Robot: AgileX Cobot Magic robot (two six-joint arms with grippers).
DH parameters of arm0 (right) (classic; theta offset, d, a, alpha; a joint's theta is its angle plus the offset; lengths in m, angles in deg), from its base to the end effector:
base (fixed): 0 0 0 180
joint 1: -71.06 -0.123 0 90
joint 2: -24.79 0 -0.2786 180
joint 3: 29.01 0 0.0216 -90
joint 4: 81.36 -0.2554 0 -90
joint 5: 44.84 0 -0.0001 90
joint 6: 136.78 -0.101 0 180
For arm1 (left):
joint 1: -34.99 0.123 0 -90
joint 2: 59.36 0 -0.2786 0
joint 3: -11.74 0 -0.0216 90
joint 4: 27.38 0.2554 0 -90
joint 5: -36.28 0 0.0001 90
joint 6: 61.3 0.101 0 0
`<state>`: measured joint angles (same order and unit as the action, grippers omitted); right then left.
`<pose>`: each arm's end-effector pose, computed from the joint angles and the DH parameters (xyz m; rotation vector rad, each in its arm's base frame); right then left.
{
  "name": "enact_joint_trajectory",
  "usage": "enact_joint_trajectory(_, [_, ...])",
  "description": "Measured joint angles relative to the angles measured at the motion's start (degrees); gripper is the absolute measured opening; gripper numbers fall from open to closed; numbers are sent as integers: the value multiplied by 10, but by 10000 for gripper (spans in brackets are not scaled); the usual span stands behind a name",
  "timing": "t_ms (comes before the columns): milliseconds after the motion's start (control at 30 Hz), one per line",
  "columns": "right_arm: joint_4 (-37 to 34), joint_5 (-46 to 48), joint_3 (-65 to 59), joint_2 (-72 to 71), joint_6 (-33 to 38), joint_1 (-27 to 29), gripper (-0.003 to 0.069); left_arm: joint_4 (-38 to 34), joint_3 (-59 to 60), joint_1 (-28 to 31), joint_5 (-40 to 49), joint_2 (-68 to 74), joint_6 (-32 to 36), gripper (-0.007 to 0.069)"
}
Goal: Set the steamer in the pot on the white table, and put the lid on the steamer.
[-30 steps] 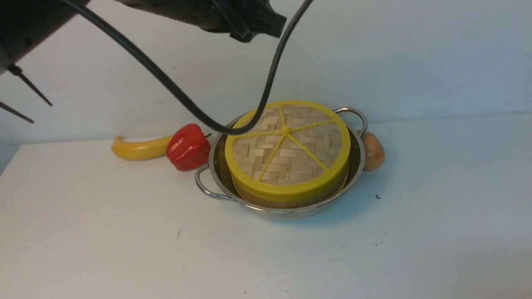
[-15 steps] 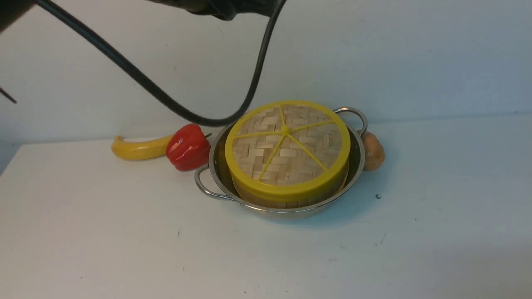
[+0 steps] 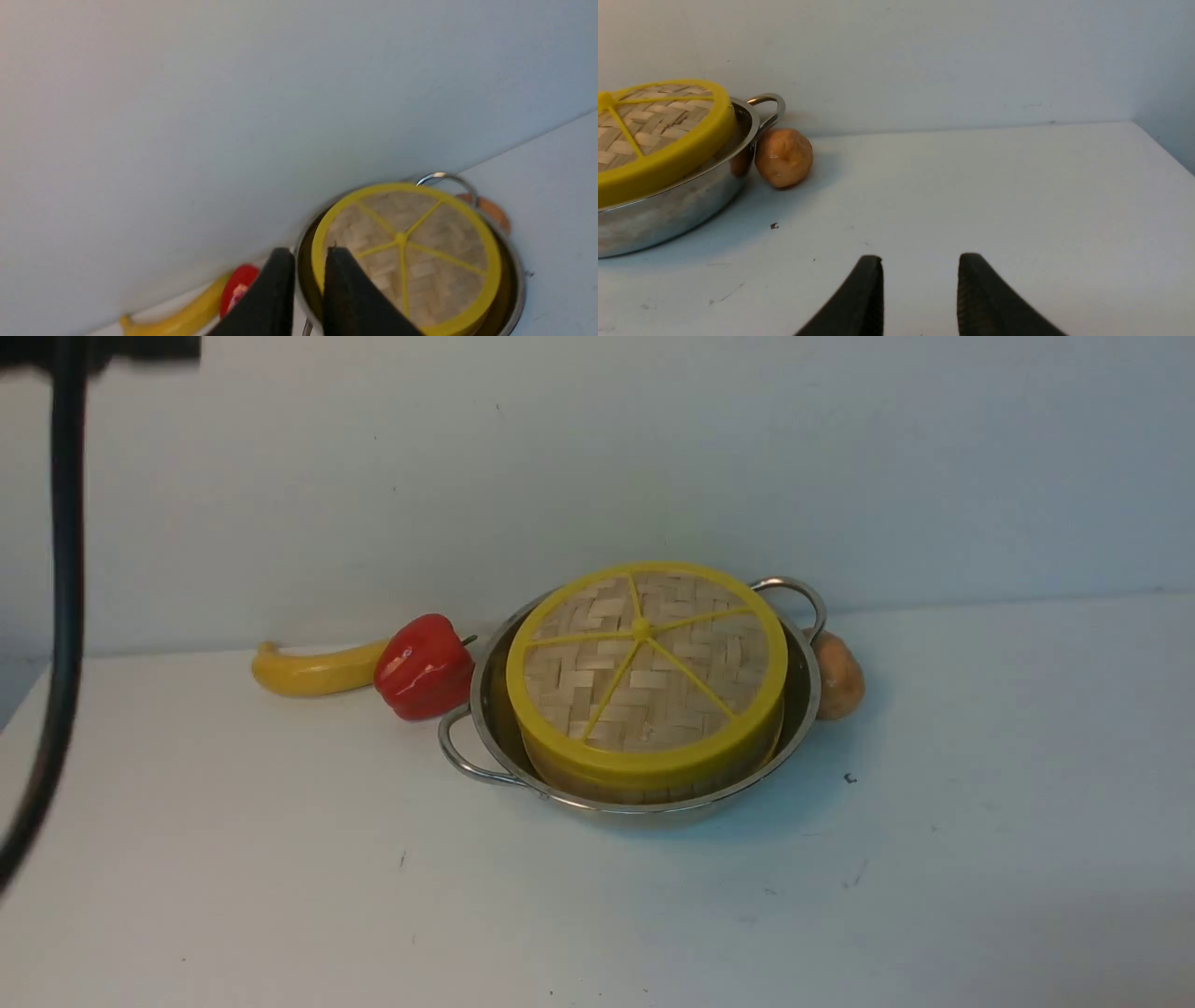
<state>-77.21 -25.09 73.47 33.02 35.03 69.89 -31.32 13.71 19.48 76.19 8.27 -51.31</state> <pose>0.0747 -0.0010 0.1764 0.0671 1.8394 0.0442 0.2117 -0.0634 0.4562 0.4019 1.8697 -0.1428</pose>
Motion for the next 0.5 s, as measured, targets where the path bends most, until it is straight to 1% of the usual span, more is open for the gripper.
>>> enact_joint_trajectory(33, [0, 0, 0, 0, 0, 0, 242, 0, 55, 17, -27, -19, -1, 94])
enact_joint_trajectory(67, [0, 0, 0, 0, 0, 0, 242, -1, 134, 42, -74, -40, -2, 94])
enact_joint_trajectory(100, [0, 0, 0, 0, 0, 0, 242, -1, 169, 53, -97, -54, -2, 95])
enact_joint_trajectory(200, [0, 0, 0, 0, 0, 0, 242, -1, 347, 105, -227, -118, -12, 104])
enact_joint_trajectory(233, [0, 0, 0, 0, 0, 0, 242, -2, 397, 117, -263, -144, -15, 104])
enact_joint_trajectory(267, [0, 0, 0, 0, 0, 0, 242, -2, 406, 120, -276, -150, -16, 104])
enact_joint_trajectory(300, [0, 0, 0, 0, 0, 0, 242, -3, 477, 134, -311, -198, -19, 105])
enact_joint_trajectory(333, [0, 0, 0, 0, 0, 0, 242, -3, 523, 142, -328, -238, -21, 109])
enact_joint_trajectory(367, [0, 0, 0, 0, 0, 0, 242, -3, 523, 142, -328, -238, -21, 109])
enact_joint_trajectory(400, [0, 0, 0, 0, 0, 0, 242, -3, 575, 149, -337, -296, -23, 116])
enact_joint_trajectory(500, [0, 0, 0, 0, 0, 0, 242, -3, 633, 157, -336, -365, -25, 123])
